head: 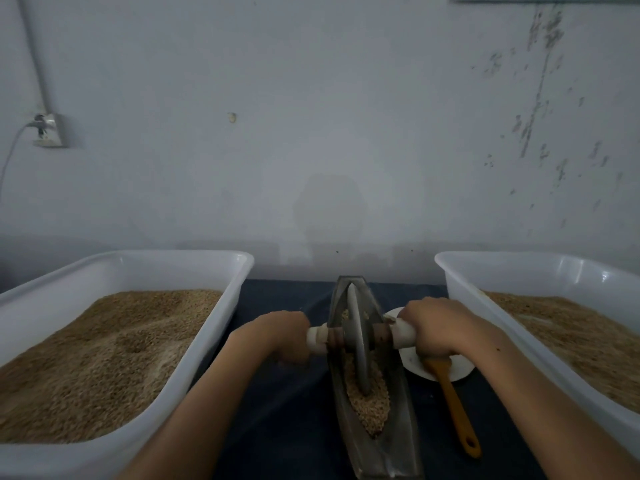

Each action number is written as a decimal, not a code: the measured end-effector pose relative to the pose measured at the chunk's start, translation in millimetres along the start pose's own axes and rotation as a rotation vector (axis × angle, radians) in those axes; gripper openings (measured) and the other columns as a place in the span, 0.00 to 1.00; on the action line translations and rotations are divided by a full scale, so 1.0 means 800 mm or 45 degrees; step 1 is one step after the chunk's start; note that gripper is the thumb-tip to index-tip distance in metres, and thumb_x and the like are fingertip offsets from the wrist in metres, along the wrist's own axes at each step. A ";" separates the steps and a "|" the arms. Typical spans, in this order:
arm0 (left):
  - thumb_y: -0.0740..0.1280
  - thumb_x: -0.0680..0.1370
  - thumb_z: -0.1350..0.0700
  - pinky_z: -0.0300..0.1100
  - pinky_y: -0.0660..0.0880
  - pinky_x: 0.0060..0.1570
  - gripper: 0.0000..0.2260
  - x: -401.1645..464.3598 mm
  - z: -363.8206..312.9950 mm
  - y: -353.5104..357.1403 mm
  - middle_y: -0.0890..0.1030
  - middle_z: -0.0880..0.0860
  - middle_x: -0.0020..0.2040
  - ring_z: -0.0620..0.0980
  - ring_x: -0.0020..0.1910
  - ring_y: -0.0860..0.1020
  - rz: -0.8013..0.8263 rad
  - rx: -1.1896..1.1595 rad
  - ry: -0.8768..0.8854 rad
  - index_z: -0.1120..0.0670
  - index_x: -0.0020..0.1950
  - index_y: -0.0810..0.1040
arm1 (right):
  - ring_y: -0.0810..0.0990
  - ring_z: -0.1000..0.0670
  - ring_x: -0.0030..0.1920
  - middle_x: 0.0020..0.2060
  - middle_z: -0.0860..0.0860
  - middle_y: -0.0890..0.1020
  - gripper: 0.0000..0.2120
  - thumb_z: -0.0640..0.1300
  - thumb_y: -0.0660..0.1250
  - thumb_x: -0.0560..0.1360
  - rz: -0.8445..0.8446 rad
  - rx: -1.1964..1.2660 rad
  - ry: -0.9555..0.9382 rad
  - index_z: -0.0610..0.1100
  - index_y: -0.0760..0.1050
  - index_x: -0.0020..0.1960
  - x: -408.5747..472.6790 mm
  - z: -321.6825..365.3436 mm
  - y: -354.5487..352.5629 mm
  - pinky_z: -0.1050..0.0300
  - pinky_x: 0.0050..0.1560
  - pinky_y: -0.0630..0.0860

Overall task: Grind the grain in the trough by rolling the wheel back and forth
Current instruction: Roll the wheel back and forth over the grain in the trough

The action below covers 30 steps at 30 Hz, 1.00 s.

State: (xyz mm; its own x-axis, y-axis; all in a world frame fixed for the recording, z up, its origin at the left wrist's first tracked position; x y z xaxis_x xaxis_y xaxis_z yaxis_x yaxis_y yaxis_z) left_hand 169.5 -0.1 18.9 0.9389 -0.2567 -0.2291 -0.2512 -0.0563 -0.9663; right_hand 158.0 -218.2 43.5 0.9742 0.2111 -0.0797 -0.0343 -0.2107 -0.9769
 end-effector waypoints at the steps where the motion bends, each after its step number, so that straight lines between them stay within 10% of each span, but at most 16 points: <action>1: 0.70 0.73 0.57 0.43 0.75 0.48 0.06 0.001 0.000 0.000 0.82 0.55 0.48 0.49 0.41 0.78 0.009 0.000 -0.001 0.54 0.48 0.75 | 0.75 0.52 0.41 0.36 0.54 0.73 0.10 0.42 0.69 0.72 0.004 0.003 0.002 0.50 0.74 0.51 0.000 0.000 0.000 0.58 0.42 0.71; 12: 0.66 0.76 0.54 0.41 0.69 0.44 0.09 0.006 -0.004 0.006 0.79 0.51 0.51 0.49 0.48 0.77 -0.598 0.154 0.011 0.51 0.55 0.75 | 0.78 0.48 0.52 0.52 0.51 0.79 0.08 0.41 0.63 0.76 -0.400 0.037 0.073 0.51 0.71 0.54 0.004 0.006 0.009 0.56 0.50 0.70; 30: 0.71 0.73 0.55 0.43 0.74 0.49 0.13 0.001 -0.004 0.000 0.77 0.49 0.43 0.48 0.44 0.76 -0.047 0.060 -0.006 0.53 0.55 0.75 | 0.78 0.51 0.48 0.49 0.50 0.79 0.14 0.43 0.69 0.73 0.154 0.131 -0.012 0.48 0.75 0.58 -0.006 -0.005 0.005 0.59 0.48 0.74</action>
State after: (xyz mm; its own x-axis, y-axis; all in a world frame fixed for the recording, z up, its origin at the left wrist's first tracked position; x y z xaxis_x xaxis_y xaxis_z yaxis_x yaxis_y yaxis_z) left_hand 169.6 -3.5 19.3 0.9485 -0.2506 -0.1938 -0.2052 -0.0201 -0.9785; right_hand 154.3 -224.0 41.0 0.9595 0.1992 -0.1993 -0.1743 -0.1363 -0.9752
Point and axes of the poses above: each hand's wrist, its own x-axis towards the middle knuckle, its own y-axis out of the palm, z = x × y, the point moved 2 cm from there along x, towards the middle knuckle
